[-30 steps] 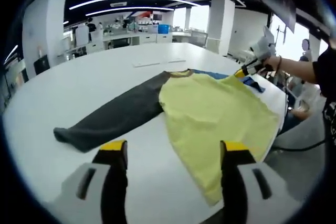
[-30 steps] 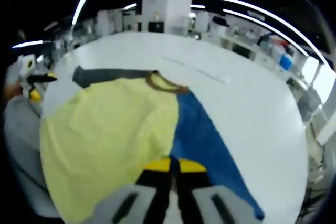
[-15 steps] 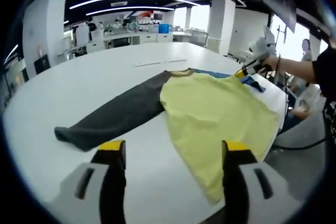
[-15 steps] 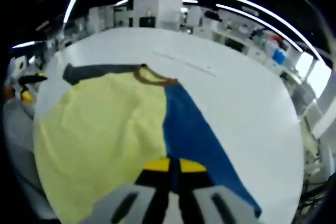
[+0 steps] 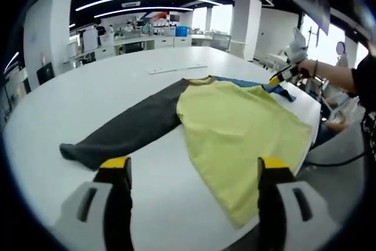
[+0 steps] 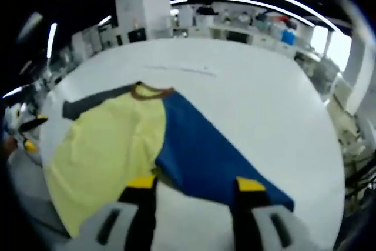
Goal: Fold the garment on the visible template until the final outline fits inside the template.
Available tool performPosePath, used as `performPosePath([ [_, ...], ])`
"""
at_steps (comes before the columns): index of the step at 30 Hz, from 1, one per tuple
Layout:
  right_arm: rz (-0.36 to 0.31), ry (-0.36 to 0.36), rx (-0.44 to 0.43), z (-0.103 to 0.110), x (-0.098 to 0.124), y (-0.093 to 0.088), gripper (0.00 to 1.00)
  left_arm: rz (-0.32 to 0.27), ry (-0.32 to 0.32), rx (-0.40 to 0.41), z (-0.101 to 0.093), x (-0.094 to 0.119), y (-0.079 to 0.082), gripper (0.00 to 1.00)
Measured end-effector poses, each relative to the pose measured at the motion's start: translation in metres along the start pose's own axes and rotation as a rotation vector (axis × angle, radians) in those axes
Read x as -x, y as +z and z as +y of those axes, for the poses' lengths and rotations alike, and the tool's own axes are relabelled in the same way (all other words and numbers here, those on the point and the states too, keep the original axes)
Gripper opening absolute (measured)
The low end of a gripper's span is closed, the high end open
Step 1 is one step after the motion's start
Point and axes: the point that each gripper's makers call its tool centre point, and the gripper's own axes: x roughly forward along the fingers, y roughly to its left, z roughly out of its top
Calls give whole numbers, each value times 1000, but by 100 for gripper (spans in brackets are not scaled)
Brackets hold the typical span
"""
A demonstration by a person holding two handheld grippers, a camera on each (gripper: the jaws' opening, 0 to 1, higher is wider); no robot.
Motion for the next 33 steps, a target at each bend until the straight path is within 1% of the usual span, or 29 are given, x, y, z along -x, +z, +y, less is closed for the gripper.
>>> performPosePath([
  [4,16,-32,-44,-10,13,-15,55,0,-1,-1,-1,0,0,90],
  [8,10,-64,-81,-15,28,-28,59,0,3,1,-3,0,0,93],
  [10,11,-77,-102,-24,32,-34,60,-1,5,3,-2,0,0,94],
  [12,9,-88,-121,-22,40,-42,61,-2,5,5,-1,0,0,94],
  [14,6,-100,-146,-30,44,-46,62,-3,1,7,-1,0,-1,95],
  [16,8,-109,-160,-27,49,-54,63,-2,0,6,-1,0,-1,95],
  [19,12,-125,-185,-37,52,-61,63,1,-19,0,-4,-1,-1,95],
  [22,13,-147,-221,-40,58,-69,63,2,-30,-11,-6,-2,-1,96],
  [24,23,-161,-252,-46,60,-76,63,3,-35,-11,-8,-2,-1,95],
  [26,27,-170,-268,-46,64,-82,62,-5,-51,-1,-11,-3,0,95],
  [27,28,-174,-271,-43,67,-84,61,-4,-51,-3,-11,-3,0,95],
  [30,37,-187,-291,-46,69,-90,60,14,-63,-20,-13,-4,-4,94],
  [32,33,-199,-321,-53,70,-94,58,9,-70,-23,-15,-4,-3,94],
  [33,29,-203,-334,-52,72,-95,57,5,-71,-20,-16,-4,-3,94],
])
